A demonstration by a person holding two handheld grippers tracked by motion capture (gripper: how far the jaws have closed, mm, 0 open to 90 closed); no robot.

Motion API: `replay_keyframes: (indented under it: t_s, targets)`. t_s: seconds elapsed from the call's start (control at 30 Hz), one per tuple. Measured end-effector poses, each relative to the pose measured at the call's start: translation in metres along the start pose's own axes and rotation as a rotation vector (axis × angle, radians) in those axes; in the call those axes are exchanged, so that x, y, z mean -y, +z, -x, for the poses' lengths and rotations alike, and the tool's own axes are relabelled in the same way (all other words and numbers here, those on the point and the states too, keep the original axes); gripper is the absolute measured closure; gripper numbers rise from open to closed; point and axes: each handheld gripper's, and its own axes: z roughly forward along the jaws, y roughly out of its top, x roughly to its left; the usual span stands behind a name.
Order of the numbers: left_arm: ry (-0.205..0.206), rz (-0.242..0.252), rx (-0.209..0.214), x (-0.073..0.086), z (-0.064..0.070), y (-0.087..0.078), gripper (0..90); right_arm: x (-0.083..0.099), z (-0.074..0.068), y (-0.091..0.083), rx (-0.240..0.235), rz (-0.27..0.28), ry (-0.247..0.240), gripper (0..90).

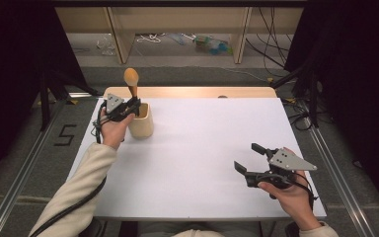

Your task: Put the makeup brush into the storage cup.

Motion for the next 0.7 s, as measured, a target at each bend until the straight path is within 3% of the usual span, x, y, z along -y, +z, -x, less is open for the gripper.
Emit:
replay_keyframes:
  t_s: [0.07, 0.7]
  targets:
    - [-0.004, -0.003, 0.000, 0.0005, 0.0001, 0.0002, 74.6, 0.0002, 0.0016, 0.0014, -0.002, 0.023, -0.019, 16.8]
    - [-0.010, -0.012, 0.001, 0.0032, -0.0011, 0.0014, 74.5, 0.0003, 0.0015, 0.0016, -0.002, 0.019, -0.020, 16.8]
